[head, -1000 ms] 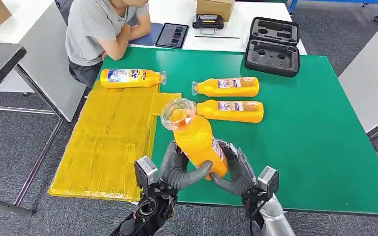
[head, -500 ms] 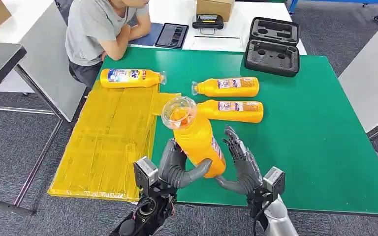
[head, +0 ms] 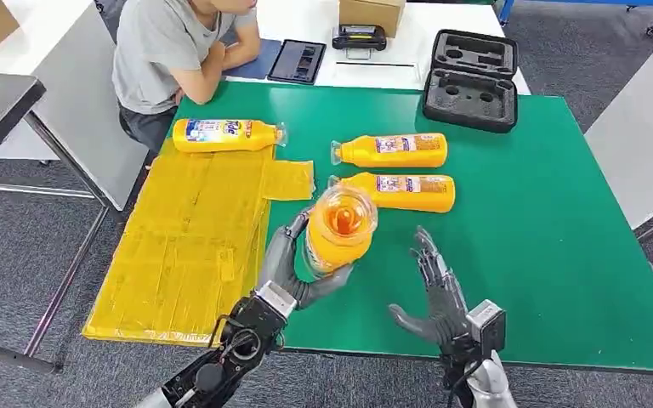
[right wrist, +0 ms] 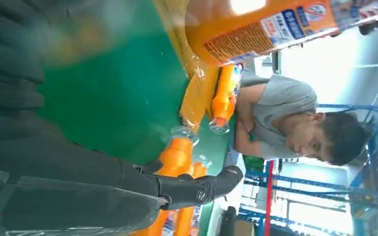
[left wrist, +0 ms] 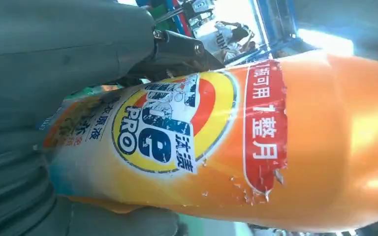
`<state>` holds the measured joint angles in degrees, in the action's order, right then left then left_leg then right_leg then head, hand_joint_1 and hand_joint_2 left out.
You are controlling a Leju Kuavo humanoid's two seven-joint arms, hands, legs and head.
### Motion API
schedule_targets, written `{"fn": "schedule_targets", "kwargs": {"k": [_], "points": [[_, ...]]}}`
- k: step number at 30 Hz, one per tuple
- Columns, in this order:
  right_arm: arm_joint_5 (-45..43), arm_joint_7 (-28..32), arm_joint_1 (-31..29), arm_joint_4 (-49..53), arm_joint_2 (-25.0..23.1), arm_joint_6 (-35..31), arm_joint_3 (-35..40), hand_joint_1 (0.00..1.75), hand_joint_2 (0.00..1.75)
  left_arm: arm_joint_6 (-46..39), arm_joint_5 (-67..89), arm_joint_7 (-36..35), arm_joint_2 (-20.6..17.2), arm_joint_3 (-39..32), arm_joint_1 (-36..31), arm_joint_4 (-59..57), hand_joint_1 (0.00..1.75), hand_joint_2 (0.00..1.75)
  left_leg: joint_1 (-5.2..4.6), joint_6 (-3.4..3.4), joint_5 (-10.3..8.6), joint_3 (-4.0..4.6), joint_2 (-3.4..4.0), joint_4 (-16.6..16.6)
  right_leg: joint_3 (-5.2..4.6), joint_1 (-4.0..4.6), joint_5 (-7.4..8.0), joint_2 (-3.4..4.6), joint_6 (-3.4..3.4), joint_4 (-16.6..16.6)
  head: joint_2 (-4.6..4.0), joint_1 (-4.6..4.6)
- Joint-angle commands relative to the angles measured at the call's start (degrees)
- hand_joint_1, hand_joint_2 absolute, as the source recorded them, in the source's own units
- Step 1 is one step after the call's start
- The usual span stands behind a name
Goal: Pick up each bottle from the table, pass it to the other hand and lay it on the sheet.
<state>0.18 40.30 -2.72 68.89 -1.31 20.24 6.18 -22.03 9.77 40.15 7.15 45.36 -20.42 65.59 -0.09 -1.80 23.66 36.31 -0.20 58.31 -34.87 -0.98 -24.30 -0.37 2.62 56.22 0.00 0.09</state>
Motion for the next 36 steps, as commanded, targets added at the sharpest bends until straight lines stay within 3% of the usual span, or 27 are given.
{"fn": "schedule_targets", "kwargs": {"k": [1,6,9,13,21,28,30,31,36], "points": [[-1.4,-0.3,0.7,-3.4,-2.2,0.3,-3.5,0.0,1.75,-8.6,3.8,-0.2,-7.0,8.5,-8.0,-12.6,1.75,1.75,0.11,0.18,0.2,-0.69,0.07,-0.1,0.69,0.11,-0.16,0.09,-0.21,-0.2,0.0,0.0],[-2.7,-0.3,1.7,-1.9,-4.1,0.5,-7.6,0.0,1.75,-14.7,13.3,-0.2,-6.9,8.2,-12.3,-24.8,1.75,1.75,0.05,0.12,0.04,-0.31,0.04,-0.1,0.29,0.06,-0.03,0.05,-0.13,-0.1,0.0,0.0],[-3.6,-0.3,2.4,-1.4,-5.2,2.6,-8.7,0.0,1.75,-14.5,22.0,-4.5,-8.4,8.8,-16.9,-31.2,1.75,1.75,0.06,0.09,-0.01,-0.2,-0.08,-0.1,0.21,0.06,-0.03,-0.07,-0.1,-0.1,0.0,0.02],[-3.5,-0.3,1.9,-2.2,-5.6,3.1,-8.8,0.0,1.75,-13.4,24.6,-6.2,-10.1,8.9,-18.5,-32.5,1.75,1.75,0.12,0.13,0.09,-0.33,0.14,0.0,0.3,0.11,-0.06,0.15,-0.16,0.0,0.0,0.0],[-2.1,-0.3,1.2,-5.6,-6.4,4.8,-8.0,0.0,1.75,-10.5,43.0,-21.3,-16.1,11.2,-23.2,-37.9,1.75,1.75,0.14,0.12,0.05,-0.21,0.22,0.0,0.15,0.12,0.0,0.24,-0.14,0.0,0.0,0.02],[-1.8,-0.3,1.9,-4.9,-6.6,4.6,-7.8,0.0,1.75,-10.7,44.1,-21.5,-17.5,11.0,-22.9,-38.2,1.75,1.75,0.19,0.16,0.13,-0.37,0.28,0.0,0.29,0.16,-0.07,0.3,-0.18,0.0,0.0,0.02],[-1.5,-0.3,2.1,-4.8,-6.5,4.3,-7.5,0.0,1.75,-9.8,45.7,-22.5,-17.7,10.7,-23.0,-38.7,1.75,1.75,0.16,0.12,0.06,-0.25,0.21,0.0,0.19,0.13,-0.03,0.23,-0.14,0.0,0.0,0.02],[-1.7,-0.3,2.5,-6.1,-6.7,4.5,-6.8,0.0,1.75,-5.5,51.8,-27.3,-18.6,11.9,-26.4,-41.8,1.75,1.75,0.15,0.1,0.03,-0.17,0.14,0.0,0.13,0.12,-0.01,0.15,-0.11,0.0,0.0,0.02],[-2.3,-0.3,3.1,-6.5,-7.8,3.8,-6.5,0.0,1.75,2.0,53.9,-27.9,-18.5,11.0,-27.6,-42.7,1.75,1.75,0.22,0.16,0.1,-0.31,0.07,0.0,0.31,0.17,-0.11,0.09,-0.18,0.0,0.0,0.04]]}}
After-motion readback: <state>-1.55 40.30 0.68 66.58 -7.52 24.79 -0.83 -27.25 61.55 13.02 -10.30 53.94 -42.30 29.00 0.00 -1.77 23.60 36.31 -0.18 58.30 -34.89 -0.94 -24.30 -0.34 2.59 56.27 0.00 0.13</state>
